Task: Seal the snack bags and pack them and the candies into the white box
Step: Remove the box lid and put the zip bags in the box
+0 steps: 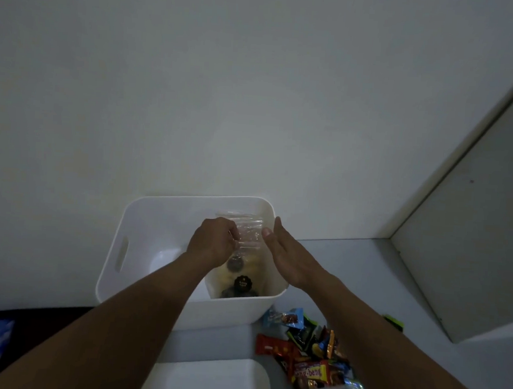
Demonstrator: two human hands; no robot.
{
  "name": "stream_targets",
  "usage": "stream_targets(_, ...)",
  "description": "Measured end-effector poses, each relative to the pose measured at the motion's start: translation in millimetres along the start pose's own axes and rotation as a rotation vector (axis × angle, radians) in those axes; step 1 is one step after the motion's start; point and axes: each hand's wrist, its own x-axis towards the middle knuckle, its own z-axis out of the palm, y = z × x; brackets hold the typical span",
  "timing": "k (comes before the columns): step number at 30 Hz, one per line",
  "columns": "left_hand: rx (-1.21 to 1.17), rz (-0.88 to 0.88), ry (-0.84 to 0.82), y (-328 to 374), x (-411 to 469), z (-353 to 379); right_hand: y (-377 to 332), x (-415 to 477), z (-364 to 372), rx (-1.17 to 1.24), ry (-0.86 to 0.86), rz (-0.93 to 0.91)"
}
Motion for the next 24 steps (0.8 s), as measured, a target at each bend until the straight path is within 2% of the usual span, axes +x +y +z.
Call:
stream_targets(4, 0.036, 0.009, -0.037, -2, 0, -4, 5, 1, 3, -0.018, -0.022, -0.003)
stream_targets(16, 0.109, -0.020, 0.031, 18, -10, 0, 2, -21, -13, -0.076, -0.001, 0.017)
stream_targets(21, 0.099, 0.003, 0.048, 34, -40, -10, 7, -42, -30, -0.156, 0.002, -0.007)
stream_targets(24, 0.068, 0.048, 0.115, 53, -76, -8, 15, -62, -43, -0.229, -0.011, -0.022)
